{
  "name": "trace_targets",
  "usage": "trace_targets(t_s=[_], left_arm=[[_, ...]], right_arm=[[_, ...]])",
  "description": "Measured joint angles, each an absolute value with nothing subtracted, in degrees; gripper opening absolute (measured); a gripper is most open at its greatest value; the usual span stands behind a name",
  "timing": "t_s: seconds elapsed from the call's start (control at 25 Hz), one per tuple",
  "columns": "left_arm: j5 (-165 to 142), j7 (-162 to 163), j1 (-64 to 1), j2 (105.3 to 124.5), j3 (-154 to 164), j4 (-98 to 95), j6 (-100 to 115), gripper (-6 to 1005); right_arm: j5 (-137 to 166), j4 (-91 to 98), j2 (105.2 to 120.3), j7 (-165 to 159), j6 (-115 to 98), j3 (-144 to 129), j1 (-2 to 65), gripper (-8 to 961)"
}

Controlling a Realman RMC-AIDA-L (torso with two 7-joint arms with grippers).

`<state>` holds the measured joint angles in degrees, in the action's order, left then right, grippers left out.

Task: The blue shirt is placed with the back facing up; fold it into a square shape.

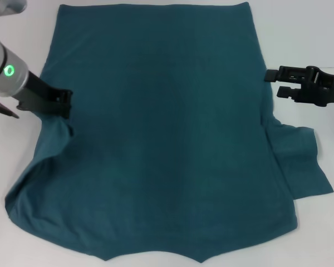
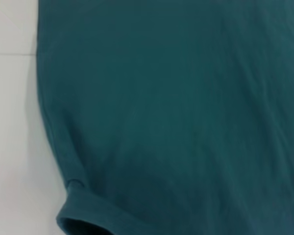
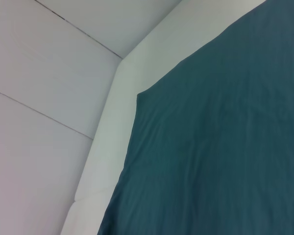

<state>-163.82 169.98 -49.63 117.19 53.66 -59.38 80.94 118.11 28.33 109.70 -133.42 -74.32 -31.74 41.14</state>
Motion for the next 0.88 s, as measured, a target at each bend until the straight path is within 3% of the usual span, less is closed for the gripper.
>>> trace_targets(t_s=[0.32,0.6,0.8,0.88], left_arm=[[-163.1,168.6,-51.7,117.19,53.2,-51.3,75.4,25],[-153.0,155.1,-49.7,117.69,48.1,-52.5,77.4,27],[-137.4,138.7,-44.2,117.78,40.7,-53.9,83.7,196],[-133.0,136.2,-41.4,117.56,38.0,-54.1,85.0,307]], right_arm=[[118.1,28.3,109.64,-133.4,-74.1,-31.8,40.9,742],[118.1,29.3,109.46,-130.5,-74.6,-33.1,41.1,740],[118.1,29.6,109.45,-128.3,-74.0,-33.6,41.1,738],[118.1,30.0,109.41,-126.6,-74.6,-33.7,40.9,738]])
